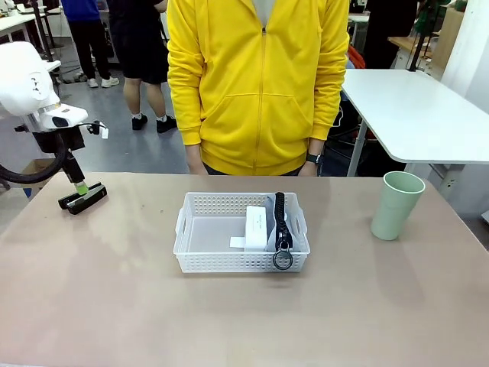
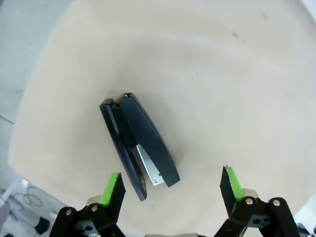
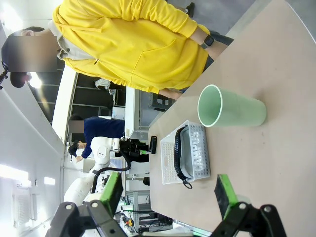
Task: Efficiently arrange items inside the basket to fit them all.
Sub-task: Pick up the Stapler and place it inside the Organizing basket.
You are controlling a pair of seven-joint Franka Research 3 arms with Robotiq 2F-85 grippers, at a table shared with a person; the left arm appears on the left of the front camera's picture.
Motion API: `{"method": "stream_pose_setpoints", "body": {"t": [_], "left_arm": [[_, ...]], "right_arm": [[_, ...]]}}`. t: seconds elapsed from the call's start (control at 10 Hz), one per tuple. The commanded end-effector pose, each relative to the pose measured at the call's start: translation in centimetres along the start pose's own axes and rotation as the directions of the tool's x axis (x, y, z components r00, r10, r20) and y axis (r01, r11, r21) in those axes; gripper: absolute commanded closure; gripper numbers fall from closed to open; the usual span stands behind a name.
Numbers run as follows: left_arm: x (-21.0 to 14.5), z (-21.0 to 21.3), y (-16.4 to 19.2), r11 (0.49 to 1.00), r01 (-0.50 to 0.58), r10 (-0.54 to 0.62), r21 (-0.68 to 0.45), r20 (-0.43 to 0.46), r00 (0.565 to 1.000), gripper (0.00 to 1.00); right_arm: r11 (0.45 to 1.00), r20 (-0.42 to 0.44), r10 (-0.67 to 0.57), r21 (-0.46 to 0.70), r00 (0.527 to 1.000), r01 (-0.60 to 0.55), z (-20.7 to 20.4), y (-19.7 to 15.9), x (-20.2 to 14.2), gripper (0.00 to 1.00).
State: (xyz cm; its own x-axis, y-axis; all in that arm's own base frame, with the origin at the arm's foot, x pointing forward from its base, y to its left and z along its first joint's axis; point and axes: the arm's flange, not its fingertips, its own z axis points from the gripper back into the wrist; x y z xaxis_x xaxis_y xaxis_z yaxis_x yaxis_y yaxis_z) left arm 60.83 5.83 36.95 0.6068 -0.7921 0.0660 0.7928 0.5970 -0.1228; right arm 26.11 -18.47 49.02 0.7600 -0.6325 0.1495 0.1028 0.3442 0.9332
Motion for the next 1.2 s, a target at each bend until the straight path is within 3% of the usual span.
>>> {"method": "stream_pose_setpoints", "body": {"t": [0.0, 0.2, 0.6, 0.9, 1.1], "left_arm": [[0.0, 0.5, 0.5, 0.999, -0.001, 0.001, 0.039, 0.006, 1.000, 0.00], [0.4, -0.6, 0.3, 1.000, 0.018, -0.018, -0.001, -0.022, 1.000, 0.00], [0.8, -3.7, 0.4, 0.990, -0.005, 0.004, 0.142, 0.006, 1.000, 0.00], [0.5, -4.6, 1.2, 0.962, -0.132, 0.136, 0.239, 0.000, 0.991, 0.00], [0.6, -4.9, 1.3, 0.967, -0.118, 0.125, 0.226, -0.018, 0.992, 0.00]], "right_arm": [[0.999, 0.009, 0.025, 0.026, 1.000, -0.025, -0.1, 0.0, 0.2, 0.00], [0.999, 0.009, 0.025, 0.026, 1.000, -0.025, -0.1, 0.0, 0.2, 0.00], [0.999, 0.009, 0.025, 0.026, 1.000, -0.025, -0.1, 0.0, 0.2, 0.00], [0.999, 0.009, 0.025, 0.026, 1.000, -0.025, -0.1, 0.0, 0.2, 0.00], [0.999, 0.009, 0.025, 0.026, 1.000, -0.025, -0.1, 0.0, 0.2, 0.00]]}}
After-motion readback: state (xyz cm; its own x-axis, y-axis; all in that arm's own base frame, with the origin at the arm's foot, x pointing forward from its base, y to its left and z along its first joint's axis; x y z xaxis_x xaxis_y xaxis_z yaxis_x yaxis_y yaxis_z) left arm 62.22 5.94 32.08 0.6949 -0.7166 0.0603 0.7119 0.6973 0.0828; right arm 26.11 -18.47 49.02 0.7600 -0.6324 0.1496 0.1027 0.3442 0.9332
